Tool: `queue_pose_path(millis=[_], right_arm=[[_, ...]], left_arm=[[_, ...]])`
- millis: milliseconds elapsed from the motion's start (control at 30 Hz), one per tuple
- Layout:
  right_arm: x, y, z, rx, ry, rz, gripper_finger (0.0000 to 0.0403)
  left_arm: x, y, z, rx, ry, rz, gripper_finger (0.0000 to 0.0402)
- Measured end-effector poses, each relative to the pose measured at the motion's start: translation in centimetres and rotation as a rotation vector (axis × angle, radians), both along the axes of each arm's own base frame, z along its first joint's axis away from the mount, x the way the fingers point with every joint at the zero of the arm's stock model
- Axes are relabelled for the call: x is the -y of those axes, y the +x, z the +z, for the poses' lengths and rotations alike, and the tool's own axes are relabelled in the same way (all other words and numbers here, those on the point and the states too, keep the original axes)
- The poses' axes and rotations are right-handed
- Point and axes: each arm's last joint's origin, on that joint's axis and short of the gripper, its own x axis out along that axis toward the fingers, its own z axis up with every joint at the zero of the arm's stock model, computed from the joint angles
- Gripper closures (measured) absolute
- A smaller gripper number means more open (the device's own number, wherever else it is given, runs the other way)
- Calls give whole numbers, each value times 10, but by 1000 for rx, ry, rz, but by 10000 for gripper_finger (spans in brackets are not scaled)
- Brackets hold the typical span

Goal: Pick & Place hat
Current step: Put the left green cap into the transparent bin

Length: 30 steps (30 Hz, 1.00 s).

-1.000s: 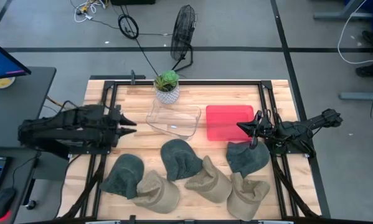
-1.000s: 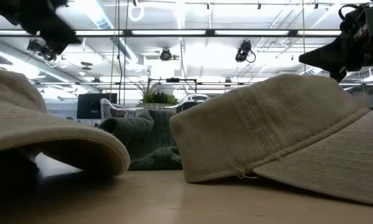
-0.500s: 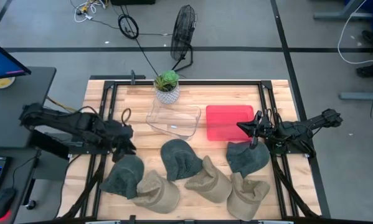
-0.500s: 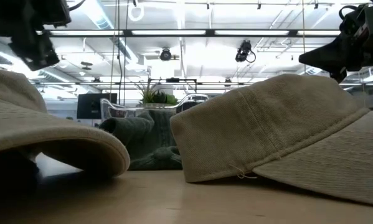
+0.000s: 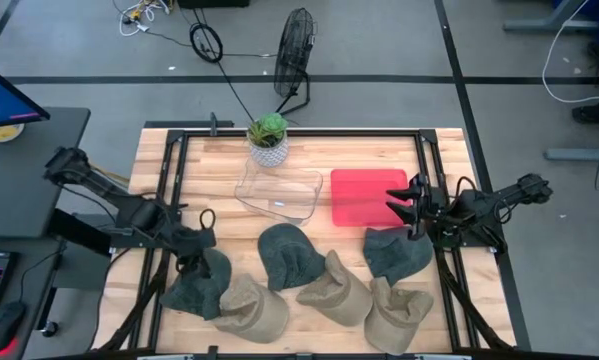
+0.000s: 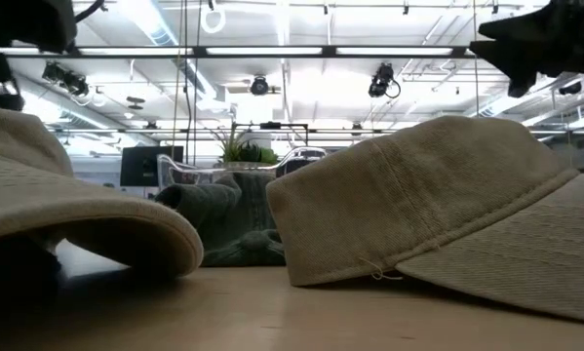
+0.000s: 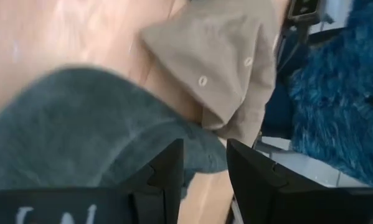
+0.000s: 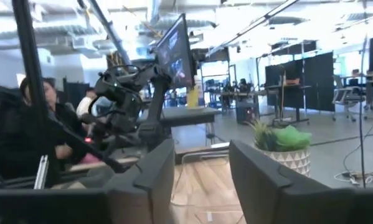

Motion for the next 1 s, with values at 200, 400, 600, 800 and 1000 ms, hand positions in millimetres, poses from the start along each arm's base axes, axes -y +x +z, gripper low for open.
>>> queue_pose_path(millis=[200, 400, 600, 800, 1000], right_arm=[[-1, 9, 21, -30, -30, 35, 235], [-4, 31, 45, -123, -127, 37, 235], [-5, 63, 42, -287, -177, 1, 235], [-6, 89, 40, -393, -237, -23, 235], [-6, 112, 50, -433, -315, -43, 235]], left_arm=[[14, -1, -9, -119, -36, 4, 280], [26, -3, -19, -164, 21, -73, 280], [35, -2, -33, -177, 127, -183, 280], [38, 1, -41, -187, 188, -223, 280], [42, 7, -24, -156, 168, -221, 283]])
